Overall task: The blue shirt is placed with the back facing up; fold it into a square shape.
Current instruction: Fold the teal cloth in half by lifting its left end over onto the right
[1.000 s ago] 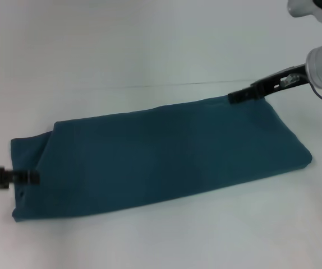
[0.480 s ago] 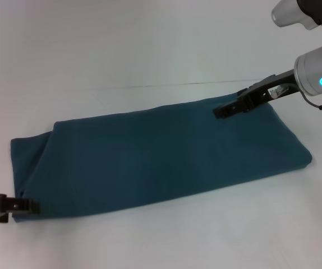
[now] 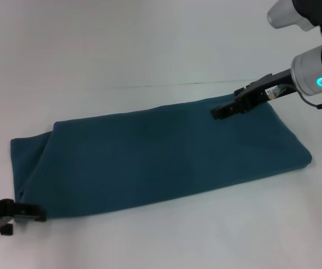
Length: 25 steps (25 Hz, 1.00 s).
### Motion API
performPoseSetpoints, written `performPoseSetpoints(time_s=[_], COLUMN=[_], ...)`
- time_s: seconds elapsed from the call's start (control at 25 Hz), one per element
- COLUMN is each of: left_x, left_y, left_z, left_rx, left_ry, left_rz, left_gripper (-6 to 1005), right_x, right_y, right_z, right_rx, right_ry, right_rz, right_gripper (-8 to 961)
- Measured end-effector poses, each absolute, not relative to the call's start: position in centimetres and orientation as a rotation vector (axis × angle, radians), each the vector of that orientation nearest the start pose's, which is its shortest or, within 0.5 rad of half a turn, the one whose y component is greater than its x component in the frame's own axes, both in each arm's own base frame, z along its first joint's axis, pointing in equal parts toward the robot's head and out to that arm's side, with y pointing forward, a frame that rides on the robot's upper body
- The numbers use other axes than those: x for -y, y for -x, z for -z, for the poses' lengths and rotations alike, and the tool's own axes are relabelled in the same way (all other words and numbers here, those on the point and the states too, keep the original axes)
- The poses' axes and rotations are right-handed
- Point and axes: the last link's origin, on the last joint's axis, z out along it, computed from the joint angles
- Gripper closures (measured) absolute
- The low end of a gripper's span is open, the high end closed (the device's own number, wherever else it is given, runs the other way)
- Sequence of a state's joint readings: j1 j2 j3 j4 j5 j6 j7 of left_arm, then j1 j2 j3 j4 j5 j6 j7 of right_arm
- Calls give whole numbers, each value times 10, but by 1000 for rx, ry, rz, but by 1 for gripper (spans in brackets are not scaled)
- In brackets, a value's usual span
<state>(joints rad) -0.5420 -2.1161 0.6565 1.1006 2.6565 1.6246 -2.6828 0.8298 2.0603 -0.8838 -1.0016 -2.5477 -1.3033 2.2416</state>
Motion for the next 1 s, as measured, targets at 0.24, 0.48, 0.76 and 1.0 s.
performPoseSetpoints(time_s=[0.24,0.48,0.76,1.0], left_x=[-332,-338,-338,-339], left_y=[295,299,305,307], left_z=[-41,-39,-38,-35], left_rx=[1982,2037,2090,2114], left_ry=[2003,1923,1844,1818], left_rz=[11,35,64,82], left_gripper=[121,131,143,153], right_x=[-435,-429,-426,-425], right_y=[-177,-170,-161,-157], right_z=[-35,-32,-33,-32], right_rx=[-799,-713,-641,-585], right_ry=[2519,2582,2621,2647], right_rz=[44,32,15,36], right_gripper=[31,30,30,29])
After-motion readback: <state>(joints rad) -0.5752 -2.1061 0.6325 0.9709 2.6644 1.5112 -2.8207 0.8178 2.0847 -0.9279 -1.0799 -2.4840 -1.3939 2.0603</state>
